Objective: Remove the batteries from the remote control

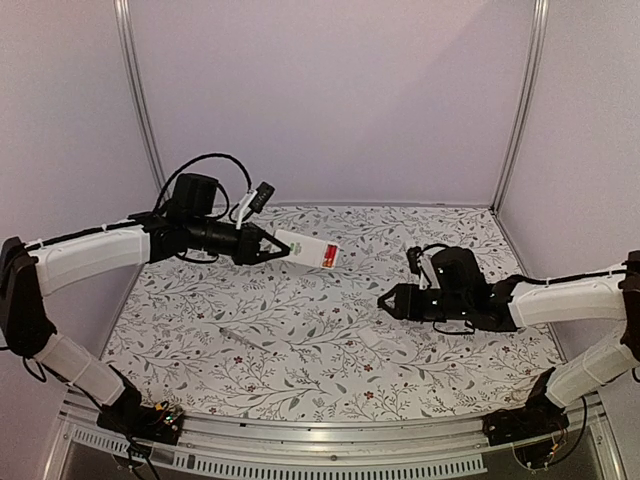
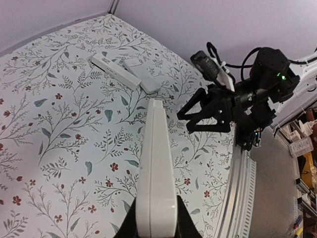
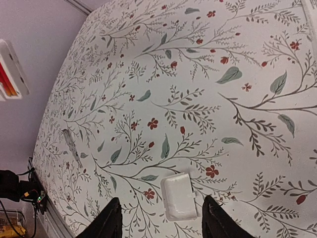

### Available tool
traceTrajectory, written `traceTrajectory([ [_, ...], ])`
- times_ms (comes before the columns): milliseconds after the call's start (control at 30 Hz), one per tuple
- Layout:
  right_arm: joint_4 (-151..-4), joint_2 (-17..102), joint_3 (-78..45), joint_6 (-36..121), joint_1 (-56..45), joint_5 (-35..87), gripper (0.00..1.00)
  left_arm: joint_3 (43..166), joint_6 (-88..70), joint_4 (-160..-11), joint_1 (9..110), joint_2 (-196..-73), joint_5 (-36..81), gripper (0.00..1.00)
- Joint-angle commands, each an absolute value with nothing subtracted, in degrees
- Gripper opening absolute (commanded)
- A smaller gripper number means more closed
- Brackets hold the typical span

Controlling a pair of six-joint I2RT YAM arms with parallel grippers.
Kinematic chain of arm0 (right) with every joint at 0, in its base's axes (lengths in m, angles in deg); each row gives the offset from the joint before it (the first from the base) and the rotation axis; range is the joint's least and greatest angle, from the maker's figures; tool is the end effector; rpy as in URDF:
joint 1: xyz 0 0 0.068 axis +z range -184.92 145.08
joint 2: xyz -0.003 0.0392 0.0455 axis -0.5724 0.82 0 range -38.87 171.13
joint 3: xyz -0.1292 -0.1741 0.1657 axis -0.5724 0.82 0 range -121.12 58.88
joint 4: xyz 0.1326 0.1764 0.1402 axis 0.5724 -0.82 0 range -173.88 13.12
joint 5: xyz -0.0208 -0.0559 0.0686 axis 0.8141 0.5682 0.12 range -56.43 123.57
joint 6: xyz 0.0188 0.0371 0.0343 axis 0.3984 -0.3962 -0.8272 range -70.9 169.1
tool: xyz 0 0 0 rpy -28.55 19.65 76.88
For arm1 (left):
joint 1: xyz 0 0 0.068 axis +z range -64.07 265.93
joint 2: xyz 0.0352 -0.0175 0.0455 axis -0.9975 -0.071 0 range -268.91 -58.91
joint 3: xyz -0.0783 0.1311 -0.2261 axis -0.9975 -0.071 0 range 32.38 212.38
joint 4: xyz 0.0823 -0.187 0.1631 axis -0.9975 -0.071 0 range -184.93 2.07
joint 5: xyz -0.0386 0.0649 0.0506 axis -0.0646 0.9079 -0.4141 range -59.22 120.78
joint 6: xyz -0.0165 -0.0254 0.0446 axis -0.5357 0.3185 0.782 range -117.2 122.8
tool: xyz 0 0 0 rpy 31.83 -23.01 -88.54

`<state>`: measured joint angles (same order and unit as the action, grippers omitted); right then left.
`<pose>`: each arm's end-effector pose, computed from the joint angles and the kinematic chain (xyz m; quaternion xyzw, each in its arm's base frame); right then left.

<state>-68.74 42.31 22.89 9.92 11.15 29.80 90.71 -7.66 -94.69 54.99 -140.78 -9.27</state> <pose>0.1941 0.2047 0.1769 -0.0684 0.8921 0.3233 0.3080 0.2614 -0.1835 0.2810 0.3126 0.7716 -0.4431 0.3325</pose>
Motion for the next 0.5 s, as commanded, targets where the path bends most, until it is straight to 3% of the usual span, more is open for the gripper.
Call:
traceTrajectory([
  [0, -69.7, 33.2, 25.0, 14.2, 7.1, 33.1, 0.56, 96.3, 2.7, -107.4, 52.4, -146.5, -13.6, 0.0],
  [300, -70.7, 25.6, 29.0, 17.9, 4.3, 33.2, 0.62, 99.4, 4.6, -120.6, 50.7, -157.0, -25.4, 0.0],
  [467, -68.1, 26.5, 30.7, 16.9, 4.0, 32.1, 0.62, 98.7, 5.1, -123.2, 49.6, -159.4, -24.4, 0.04],
])
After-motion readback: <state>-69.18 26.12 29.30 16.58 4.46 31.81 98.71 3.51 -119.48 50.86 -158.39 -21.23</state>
